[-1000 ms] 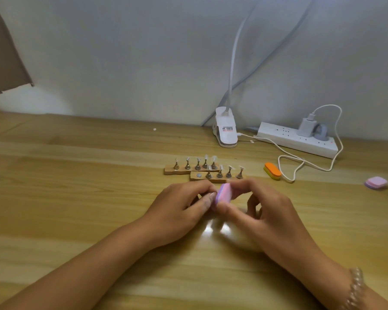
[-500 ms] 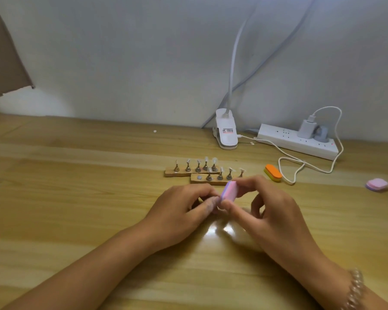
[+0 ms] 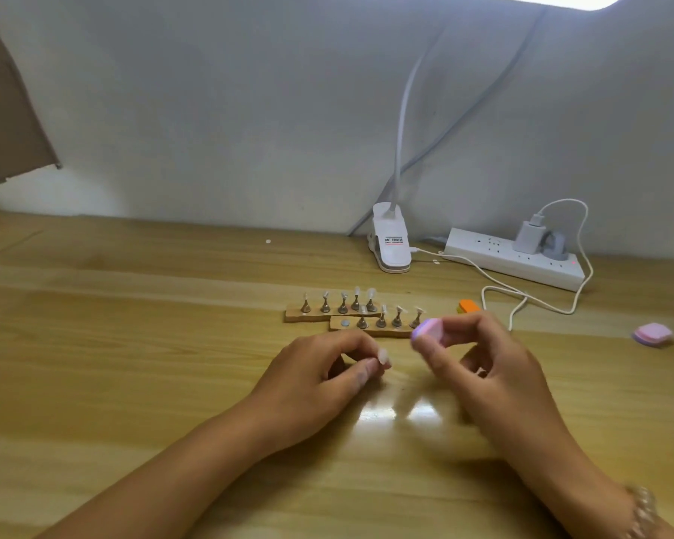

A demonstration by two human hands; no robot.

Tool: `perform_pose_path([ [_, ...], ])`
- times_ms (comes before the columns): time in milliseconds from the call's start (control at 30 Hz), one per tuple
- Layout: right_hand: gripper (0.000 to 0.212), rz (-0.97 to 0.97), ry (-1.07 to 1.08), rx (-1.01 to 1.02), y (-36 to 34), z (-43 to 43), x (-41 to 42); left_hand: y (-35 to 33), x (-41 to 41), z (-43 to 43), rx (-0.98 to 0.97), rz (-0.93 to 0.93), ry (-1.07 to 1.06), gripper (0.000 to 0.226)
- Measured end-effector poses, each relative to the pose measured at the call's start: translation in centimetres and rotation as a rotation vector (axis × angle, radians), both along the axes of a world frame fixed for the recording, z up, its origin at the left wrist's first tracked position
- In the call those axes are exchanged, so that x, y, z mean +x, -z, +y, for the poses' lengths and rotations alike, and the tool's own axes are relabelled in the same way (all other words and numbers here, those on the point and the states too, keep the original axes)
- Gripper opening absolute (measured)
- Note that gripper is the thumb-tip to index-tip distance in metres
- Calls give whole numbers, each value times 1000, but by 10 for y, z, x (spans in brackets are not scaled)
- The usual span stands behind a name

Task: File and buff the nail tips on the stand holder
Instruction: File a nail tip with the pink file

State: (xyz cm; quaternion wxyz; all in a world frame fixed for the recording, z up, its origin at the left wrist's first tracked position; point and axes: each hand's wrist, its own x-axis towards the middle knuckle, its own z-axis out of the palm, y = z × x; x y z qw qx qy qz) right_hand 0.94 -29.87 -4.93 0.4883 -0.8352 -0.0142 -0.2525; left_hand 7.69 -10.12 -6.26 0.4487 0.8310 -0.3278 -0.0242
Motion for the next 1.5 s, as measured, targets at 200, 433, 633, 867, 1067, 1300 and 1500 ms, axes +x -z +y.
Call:
perform_pose_path([
  [200,32,3,-84,-338,0,14,-5,-2,0,0,7,-5,14,18],
  [433,33,-37,-90,-370,-1,17,-7,-2,0,0,37,-14,7,18],
  [633,40,-43,-72,-411,0,19,-9,-2,-1,0,27,0,15,16],
  [867,39,-27,-37,-379,0,16,-8,-2,0,0,10,5,12,17],
  [1067,40,-24,-69,-434,0,19,-9,0,1,0,22,-7,26,13],
  [1300,39,-24,-74,-449,1,19,-9,1,1,0,11,-6,25,14],
  [1500,40,-8,-81,-462,1,20,-10,0,1,0,19,-8,32,13],
])
